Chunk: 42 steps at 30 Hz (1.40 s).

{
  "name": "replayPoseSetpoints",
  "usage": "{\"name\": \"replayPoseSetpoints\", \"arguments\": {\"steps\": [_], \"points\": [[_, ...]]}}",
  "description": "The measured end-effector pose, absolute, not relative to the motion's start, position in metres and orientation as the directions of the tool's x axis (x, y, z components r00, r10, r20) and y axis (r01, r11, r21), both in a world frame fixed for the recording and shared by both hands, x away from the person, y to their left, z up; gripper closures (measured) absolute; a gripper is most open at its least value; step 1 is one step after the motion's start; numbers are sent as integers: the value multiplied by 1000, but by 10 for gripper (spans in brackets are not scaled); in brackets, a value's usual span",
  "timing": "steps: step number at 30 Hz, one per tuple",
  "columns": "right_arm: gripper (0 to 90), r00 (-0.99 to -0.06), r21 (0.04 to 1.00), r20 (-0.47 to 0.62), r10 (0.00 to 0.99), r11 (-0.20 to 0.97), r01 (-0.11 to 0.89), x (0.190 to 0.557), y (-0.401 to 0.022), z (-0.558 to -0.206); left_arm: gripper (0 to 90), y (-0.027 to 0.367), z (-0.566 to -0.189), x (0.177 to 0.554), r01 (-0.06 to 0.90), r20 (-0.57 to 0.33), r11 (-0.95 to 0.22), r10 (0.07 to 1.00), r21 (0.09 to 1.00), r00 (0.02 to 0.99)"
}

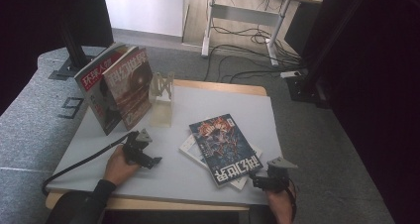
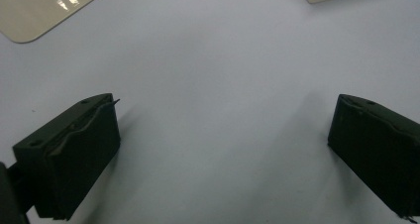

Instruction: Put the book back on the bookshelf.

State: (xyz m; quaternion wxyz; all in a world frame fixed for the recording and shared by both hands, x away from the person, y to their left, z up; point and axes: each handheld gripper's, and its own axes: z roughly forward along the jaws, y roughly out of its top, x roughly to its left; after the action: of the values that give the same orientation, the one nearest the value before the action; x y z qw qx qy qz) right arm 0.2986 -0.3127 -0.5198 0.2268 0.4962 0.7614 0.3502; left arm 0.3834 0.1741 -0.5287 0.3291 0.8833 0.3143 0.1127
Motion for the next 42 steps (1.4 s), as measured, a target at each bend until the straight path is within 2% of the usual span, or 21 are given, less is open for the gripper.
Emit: {"name": "replayPoseSetpoints", "arguments": {"steps": [4, 6, 14, 17, 24, 42], "points": [[98, -387, 759, 13, 922, 243, 604, 304, -318, -520, 0, 174, -529, 383, 480, -8, -586, 629, 653, 777], [132, -387, 752, 15, 922, 245, 612, 305, -320, -520, 0, 174, -529, 383, 480, -8, -585, 629, 653, 777], [126, -446, 756, 17, 895, 281, 591, 308, -316, -507, 0, 174, -529, 383, 480, -7, -585, 629, 653, 777], [109, -471, 753, 2, 882, 309, 582, 318, -308, -504, 0, 174, -529, 383, 480, -8, -585, 629, 653, 777], [0, -511, 743, -25, 859, 358, 565, 348, -290, -501, 0, 174, -529, 383, 480, -7, -586, 629, 653, 777], [0, -563, 707, 2, 827, 397, 585, 423, -243, -503, 0, 174, -529, 383, 480, -8, -585, 630, 654, 777]]}}
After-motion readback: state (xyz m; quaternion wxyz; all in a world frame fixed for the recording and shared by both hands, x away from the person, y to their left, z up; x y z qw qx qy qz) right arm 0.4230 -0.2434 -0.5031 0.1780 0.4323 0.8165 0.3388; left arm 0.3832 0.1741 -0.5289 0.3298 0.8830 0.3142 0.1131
